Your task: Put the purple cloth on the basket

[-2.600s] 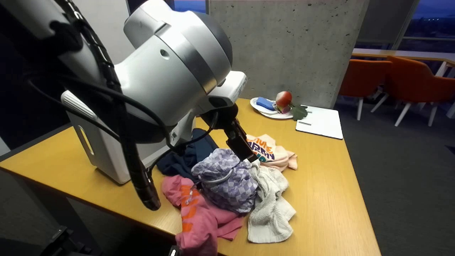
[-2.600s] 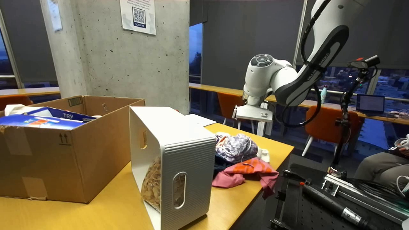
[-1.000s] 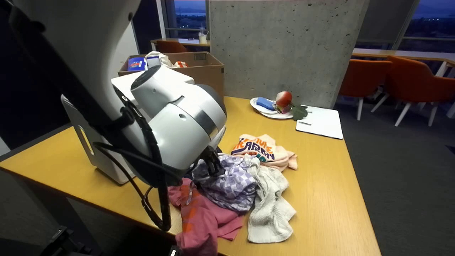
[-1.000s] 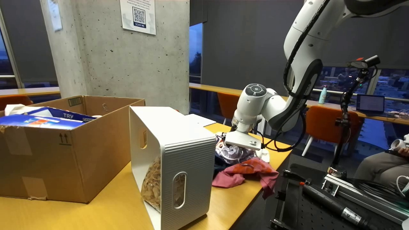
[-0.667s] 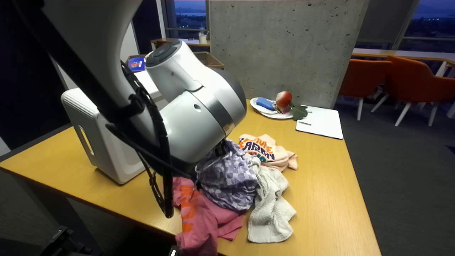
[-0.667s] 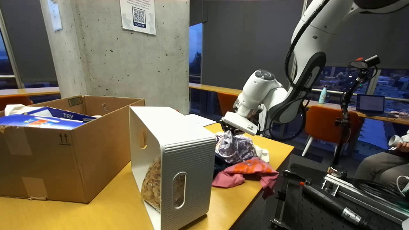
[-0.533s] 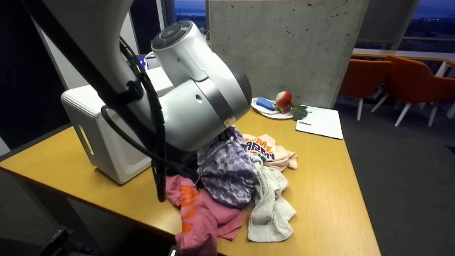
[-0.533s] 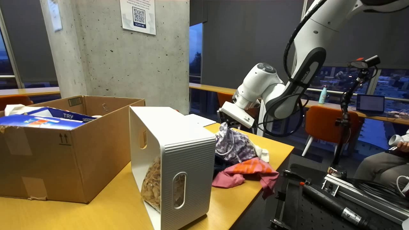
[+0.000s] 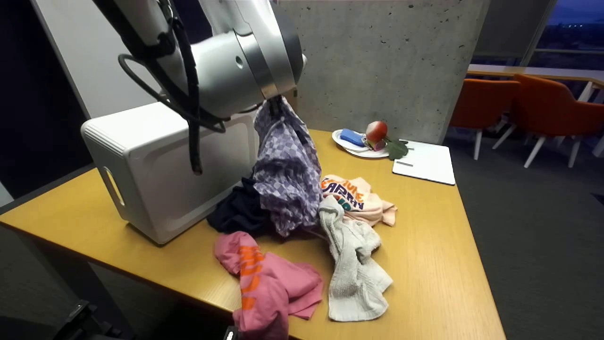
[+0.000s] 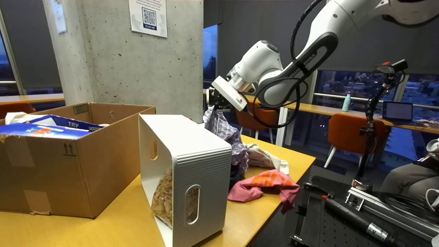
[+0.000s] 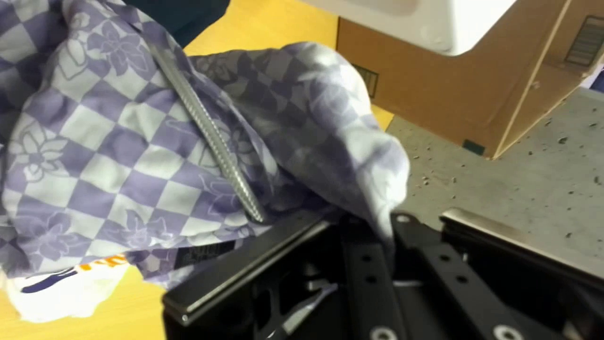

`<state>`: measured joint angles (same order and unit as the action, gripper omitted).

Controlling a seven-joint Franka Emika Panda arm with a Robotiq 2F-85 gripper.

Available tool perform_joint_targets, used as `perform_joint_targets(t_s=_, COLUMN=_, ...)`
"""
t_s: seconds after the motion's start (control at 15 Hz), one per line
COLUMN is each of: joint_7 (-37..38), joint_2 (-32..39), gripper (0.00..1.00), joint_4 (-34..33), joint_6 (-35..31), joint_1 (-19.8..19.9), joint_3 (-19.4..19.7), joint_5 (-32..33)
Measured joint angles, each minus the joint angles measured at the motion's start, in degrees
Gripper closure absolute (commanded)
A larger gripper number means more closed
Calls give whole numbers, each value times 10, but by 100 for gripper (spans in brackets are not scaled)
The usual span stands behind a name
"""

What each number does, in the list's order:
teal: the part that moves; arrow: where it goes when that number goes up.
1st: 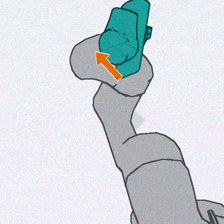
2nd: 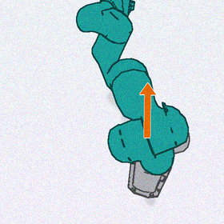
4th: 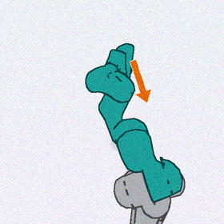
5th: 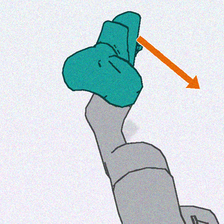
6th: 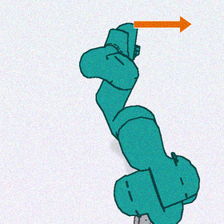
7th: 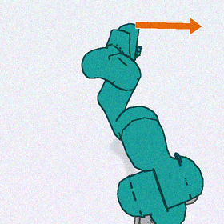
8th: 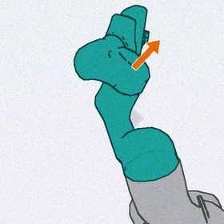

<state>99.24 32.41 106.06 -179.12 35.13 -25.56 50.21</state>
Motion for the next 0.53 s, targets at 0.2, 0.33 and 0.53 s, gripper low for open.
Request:
perform_joint_targets(t_s=0.2, joint_7=-87, joint_2=19, gripper=99, joint_4=-67, joint_6=69, joint_1=36, joint_3=-99, joint_5=-35)
perform_joint_targets(t_s=0.33, joint_7=-142, joint_2=23, gripper=99, joint_4=-116, joint_6=112, joint_1=43, joint_3=-146, joint_5=-52)
perform_joint_targets(t_s=0.53, joint_7=-221, joint_2=26, gripper=99, joint_4=-190, joint_6=189, joint_1=41, joint_3=-208, joint_5=-75)
